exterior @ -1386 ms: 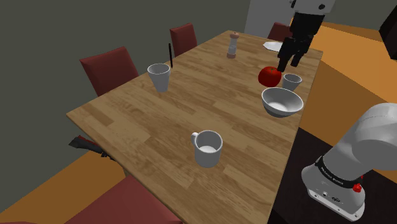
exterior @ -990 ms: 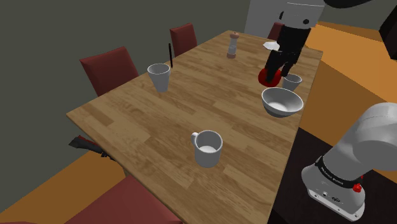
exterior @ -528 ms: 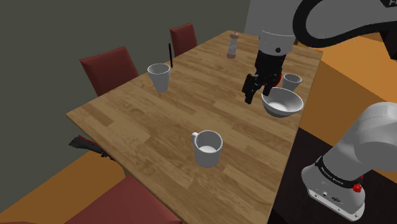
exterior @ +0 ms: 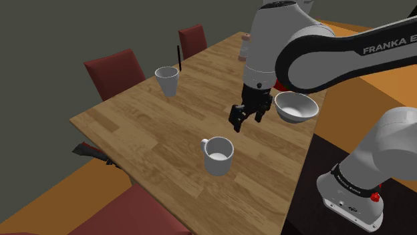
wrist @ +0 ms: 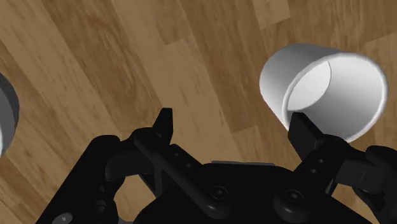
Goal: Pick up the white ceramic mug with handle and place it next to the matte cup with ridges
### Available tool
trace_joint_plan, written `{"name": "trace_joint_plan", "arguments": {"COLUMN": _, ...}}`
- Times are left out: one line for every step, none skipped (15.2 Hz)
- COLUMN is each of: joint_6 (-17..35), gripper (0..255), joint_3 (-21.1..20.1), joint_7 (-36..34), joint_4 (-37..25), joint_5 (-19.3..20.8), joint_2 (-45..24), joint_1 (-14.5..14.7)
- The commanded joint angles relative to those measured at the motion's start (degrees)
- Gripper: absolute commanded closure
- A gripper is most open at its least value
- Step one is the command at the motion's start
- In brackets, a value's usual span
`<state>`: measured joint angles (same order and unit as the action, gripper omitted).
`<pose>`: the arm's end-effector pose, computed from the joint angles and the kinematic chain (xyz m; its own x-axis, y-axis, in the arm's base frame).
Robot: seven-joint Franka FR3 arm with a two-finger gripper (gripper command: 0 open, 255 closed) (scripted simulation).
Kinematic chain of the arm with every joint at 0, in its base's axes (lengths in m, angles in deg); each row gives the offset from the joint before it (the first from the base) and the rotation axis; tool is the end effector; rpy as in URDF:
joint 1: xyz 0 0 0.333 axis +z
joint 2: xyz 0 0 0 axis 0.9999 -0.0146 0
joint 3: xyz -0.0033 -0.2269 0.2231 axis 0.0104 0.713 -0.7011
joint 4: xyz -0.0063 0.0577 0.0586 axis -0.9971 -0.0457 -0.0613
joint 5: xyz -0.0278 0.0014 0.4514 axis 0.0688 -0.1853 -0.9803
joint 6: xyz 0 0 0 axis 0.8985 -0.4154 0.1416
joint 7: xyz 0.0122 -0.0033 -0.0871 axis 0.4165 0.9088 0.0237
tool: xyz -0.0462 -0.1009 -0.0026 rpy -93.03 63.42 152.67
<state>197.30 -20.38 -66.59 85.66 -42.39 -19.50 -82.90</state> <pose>0.3906 0.2527 0.4051 0.9859 -0.1639 -0.0342 -0.1648 -0.9860 -0.0247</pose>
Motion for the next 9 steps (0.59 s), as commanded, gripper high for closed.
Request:
{"name": "trace_joint_plan", "arguments": {"joint_6": 3.21, "gripper": 0, "joint_3": -2.82, "joint_7": -3.47, "joint_4": -1.19, "joint_5": 0.77, "joint_2": -4.11, "joint_1": -0.34}}
{"name": "trace_joint_plan", "arguments": {"joint_6": 4.66, "gripper": 0, "joint_3": -4.23, "joint_7": -5.31, "joint_4": -1.84, "joint_5": 1.39, "joint_2": -6.15, "joint_1": -0.54}}
{"name": "trace_joint_plan", "arguments": {"joint_6": 6.08, "gripper": 0, "joint_3": -5.62, "joint_7": -7.25, "joint_4": -2.57, "joint_5": 2.21, "joint_2": -8.30, "joint_1": -0.76}}
{"name": "trace_joint_plan", "arguments": {"joint_6": 7.46, "gripper": 0, "joint_3": -6.97, "joint_7": -9.31, "joint_4": -3.38, "joint_5": 3.25, "joint_2": -10.53, "joint_1": -1.00}}
{"name": "trace_joint_plan", "arguments": {"joint_6": 8.68, "gripper": 0, "joint_3": -8.17, "joint_7": -11.32, "joint_4": -4.20, "joint_5": 4.41, "joint_2": -12.69, "joint_1": -1.22}}
{"name": "trace_joint_plan", "arguments": {"joint_6": 9.54, "gripper": 0, "joint_3": -8.30, "joint_7": -11.48, "joint_4": -3.77, "joint_5": 4.59, "joint_2": -13.17, "joint_1": -1.21}}
{"name": "trace_joint_plan", "arguments": {"joint_6": 10.40, "gripper": 0, "joint_3": -8.45, "joint_7": -11.65, "joint_4": -3.36, "joint_5": 4.78, "joint_2": -13.66, "joint_1": -1.24}}
{"name": "trace_joint_plan", "arguments": {"joint_6": 11.26, "gripper": 0, "joint_3": -8.61, "joint_7": -11.83, "joint_4": -2.96, "joint_5": 4.98, "joint_2": -14.17, "joint_1": -1.28}}
{"name": "trace_joint_plan", "arguments": {"joint_6": 12.13, "gripper": 0, "joint_3": -8.78, "joint_7": -12.02, "joint_4": -2.58, "joint_5": 5.20, "joint_2": -14.70, "joint_1": -1.33}}
